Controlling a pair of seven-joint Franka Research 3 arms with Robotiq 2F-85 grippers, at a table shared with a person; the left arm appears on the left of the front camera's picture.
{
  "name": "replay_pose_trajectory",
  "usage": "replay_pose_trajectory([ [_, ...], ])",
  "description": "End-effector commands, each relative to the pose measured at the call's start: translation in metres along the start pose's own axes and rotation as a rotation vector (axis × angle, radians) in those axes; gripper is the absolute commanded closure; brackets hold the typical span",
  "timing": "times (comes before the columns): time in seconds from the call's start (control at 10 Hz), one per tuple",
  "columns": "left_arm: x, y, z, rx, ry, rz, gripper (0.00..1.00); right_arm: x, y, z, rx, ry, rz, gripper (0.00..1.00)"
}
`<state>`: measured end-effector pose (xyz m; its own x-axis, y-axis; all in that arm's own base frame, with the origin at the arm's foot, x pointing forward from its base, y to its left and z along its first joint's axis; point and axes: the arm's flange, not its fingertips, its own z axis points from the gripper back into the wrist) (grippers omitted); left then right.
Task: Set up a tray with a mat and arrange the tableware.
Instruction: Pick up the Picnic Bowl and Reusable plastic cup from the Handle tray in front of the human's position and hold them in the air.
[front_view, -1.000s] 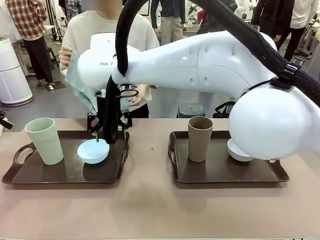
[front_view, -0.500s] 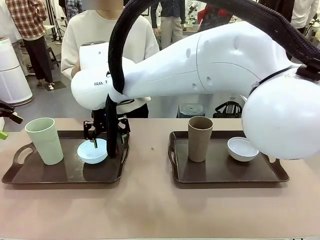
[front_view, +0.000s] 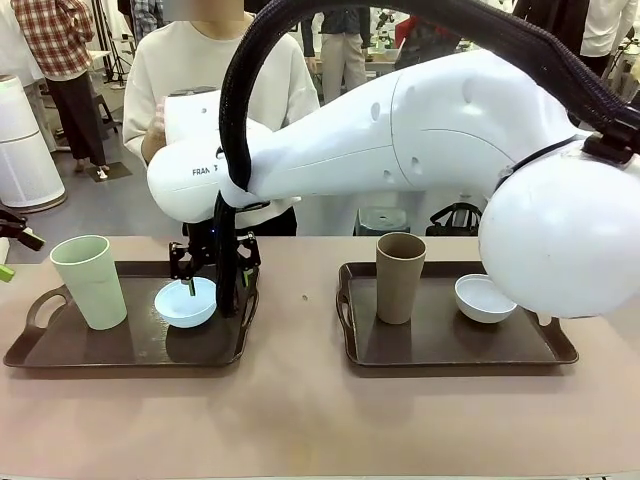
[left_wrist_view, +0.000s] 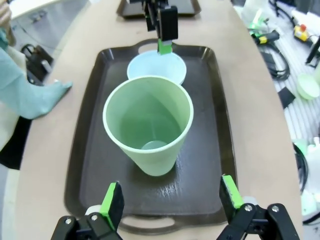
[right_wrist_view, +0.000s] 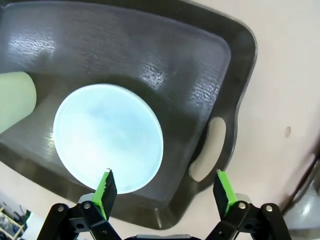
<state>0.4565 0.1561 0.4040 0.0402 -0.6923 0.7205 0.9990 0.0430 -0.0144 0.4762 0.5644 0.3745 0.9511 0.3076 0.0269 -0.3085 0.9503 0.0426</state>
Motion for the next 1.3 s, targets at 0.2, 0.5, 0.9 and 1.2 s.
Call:
replay_pose_trajectory([
  [0.2,0.004,0.016,-0.027,0.047,-0.003,0.058,0.00,0.014,0.000,-0.005,0.036,-0.023,0.024,0.00],
  [0.5,0.003,0.034,-0.045,0.000,0.021,0.060,0.00,0.017,0.001,-0.006,0.058,-0.019,0.031,0.00],
  [0.9,0.003,0.040,-0.058,-0.022,-0.006,0.009,0.00,0.025,0.004,-0.013,0.095,-0.010,0.047,0.00],
  [1.2,0.003,0.043,-0.072,-0.038,-0.024,0.007,0.00,0.034,0.010,-0.023,0.099,-0.002,0.063,0.00],
])
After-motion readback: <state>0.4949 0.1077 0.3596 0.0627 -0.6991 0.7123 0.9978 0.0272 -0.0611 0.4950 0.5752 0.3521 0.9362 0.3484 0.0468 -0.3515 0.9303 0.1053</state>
